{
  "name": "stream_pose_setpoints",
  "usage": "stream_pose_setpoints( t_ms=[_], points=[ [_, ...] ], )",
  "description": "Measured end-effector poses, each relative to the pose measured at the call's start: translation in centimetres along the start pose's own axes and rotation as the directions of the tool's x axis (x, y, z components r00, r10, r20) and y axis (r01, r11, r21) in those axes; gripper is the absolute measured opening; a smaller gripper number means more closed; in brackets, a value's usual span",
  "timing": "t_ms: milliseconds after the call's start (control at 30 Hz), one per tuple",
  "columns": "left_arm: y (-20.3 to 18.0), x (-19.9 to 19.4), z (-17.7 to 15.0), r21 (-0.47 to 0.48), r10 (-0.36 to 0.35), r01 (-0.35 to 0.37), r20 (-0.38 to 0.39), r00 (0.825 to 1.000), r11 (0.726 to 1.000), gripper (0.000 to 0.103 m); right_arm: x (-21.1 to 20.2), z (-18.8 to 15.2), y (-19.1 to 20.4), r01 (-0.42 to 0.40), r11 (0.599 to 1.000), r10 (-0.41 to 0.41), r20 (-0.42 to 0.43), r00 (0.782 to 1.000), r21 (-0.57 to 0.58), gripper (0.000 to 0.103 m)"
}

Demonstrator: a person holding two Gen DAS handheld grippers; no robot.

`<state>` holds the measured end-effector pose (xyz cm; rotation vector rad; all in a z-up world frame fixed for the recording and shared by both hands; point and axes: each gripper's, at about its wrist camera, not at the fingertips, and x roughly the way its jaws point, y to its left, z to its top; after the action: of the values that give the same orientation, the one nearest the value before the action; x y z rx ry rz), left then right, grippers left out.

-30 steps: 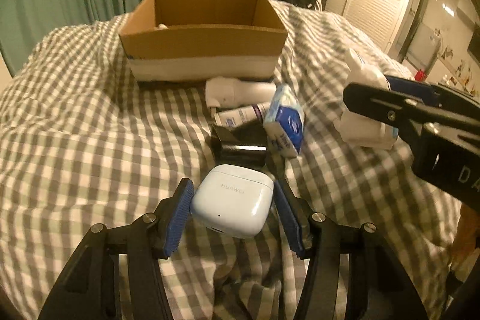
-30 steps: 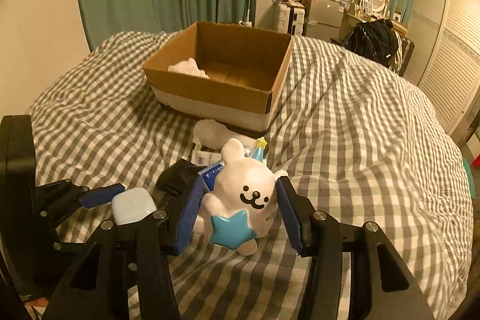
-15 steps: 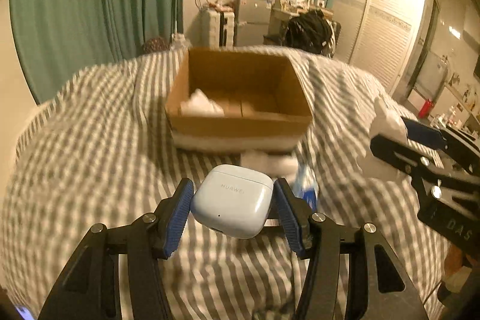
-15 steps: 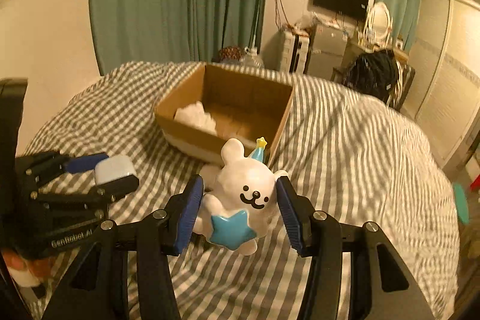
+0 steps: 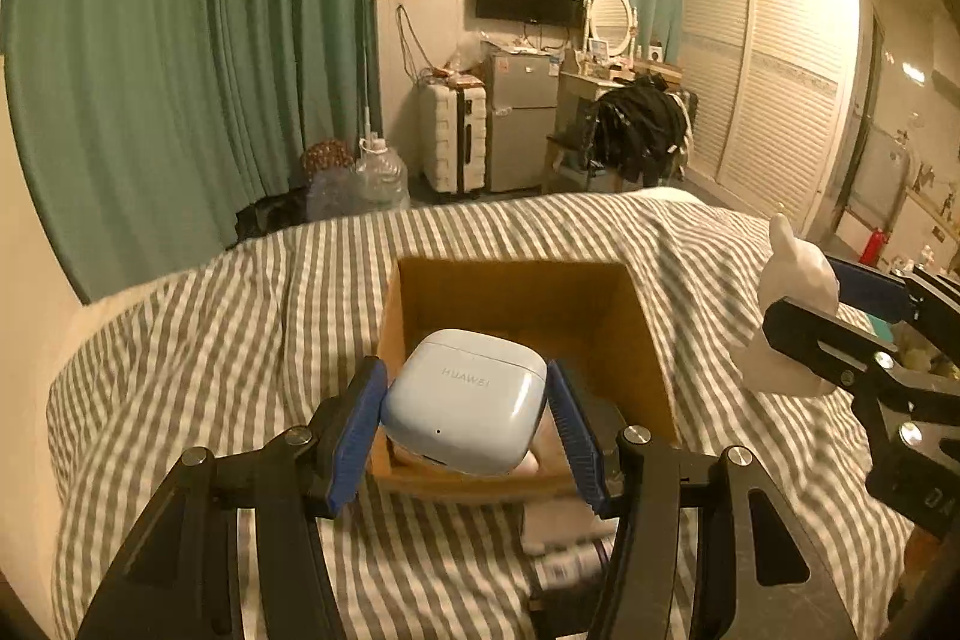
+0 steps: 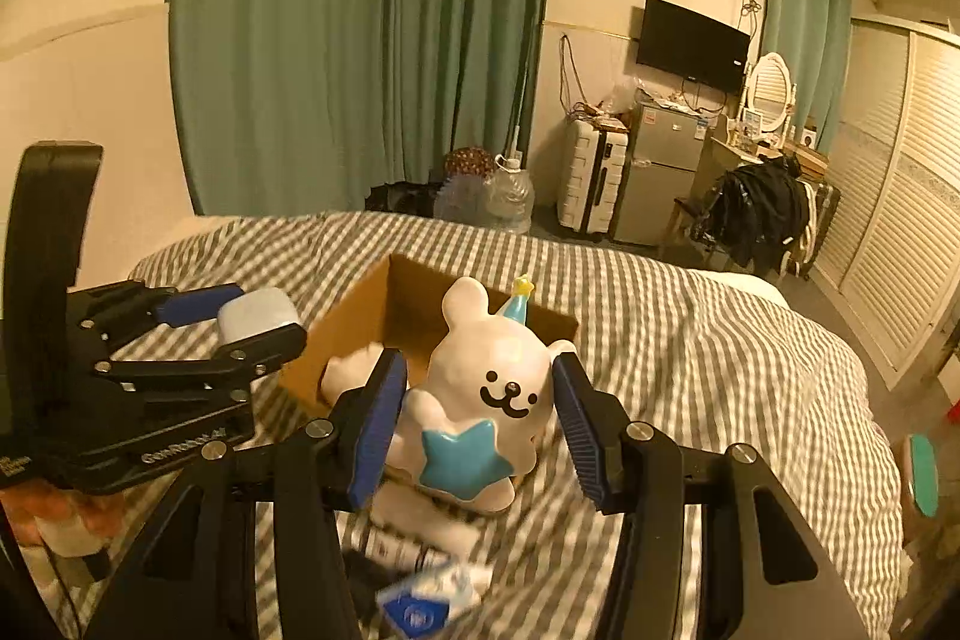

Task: Organize objects
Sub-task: 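Lower the earbud case and bunny into the box and open both tools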

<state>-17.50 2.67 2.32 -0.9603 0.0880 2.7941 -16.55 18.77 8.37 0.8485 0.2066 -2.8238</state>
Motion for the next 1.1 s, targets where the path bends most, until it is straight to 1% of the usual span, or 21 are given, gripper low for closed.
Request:
stream_pose_setpoints(
  t_ms=[133,200,300,400,533,633,800,967,1100],
  points=[
    [0.4,2.7,2.0,0.004,-0.001,0.001,0.004,1.0,1.0,0.057,3.1,2.1,-0.6,0.002,1.0,-0.002,-0.005,1.0,-0.005,0.05],
    [0.5,4.2,2.8,0.006,-0.006,0.005,0.011,1.0,1.0,0.057,4.9,3.0,-1.1,0.002,1.0,-0.002,-0.008,1.0,0.014,0.05],
    [0.5,6.3,3.1,0.025,0.013,-0.013,0.009,1.0,1.0,0.057,7.3,3.8,-1.7,-0.001,0.999,0.002,-0.015,1.0,0.033,0.05],
    [0.4,9.0,3.0,0.035,0.014,-0.014,-0.016,1.0,0.999,0.057,9.9,4.1,-2.2,0.001,0.999,0.001,-0.034,0.999,0.048,0.05],
    [0.3,11.9,2.1,0.048,0.007,-0.005,-0.053,0.999,0.999,0.057,13.1,3.1,-2.7,-0.002,0.998,0.007,-0.078,0.997,0.06,0.05],
    [0.3,13.3,1.4,0.057,0.012,-0.008,-0.064,0.998,0.998,0.057,15.2,1.8,-2.6,-0.001,0.999,0.007,-0.121,0.993,0.053,0.05],
    [0.4,15.4,0.1,0.064,0.007,0.0,-0.113,0.994,0.998,0.057,17.5,0.5,-2.8,-0.001,0.998,0.011,-0.169,0.986,0.062,0.05],
    [0.2,15.9,-0.8,0.059,-0.002,0.01,-0.138,0.99,0.998,0.057,18.1,-0.1,-2.9,0.0,0.998,0.013,-0.183,0.983,0.066,0.05],
    [0.3,15.7,-1.2,0.06,-0.007,0.016,-0.138,0.99,0.998,0.057,18.0,-0.3,-3.2,-0.007,0.997,0.022,-0.186,0.982,0.079,0.05]
  ],
)
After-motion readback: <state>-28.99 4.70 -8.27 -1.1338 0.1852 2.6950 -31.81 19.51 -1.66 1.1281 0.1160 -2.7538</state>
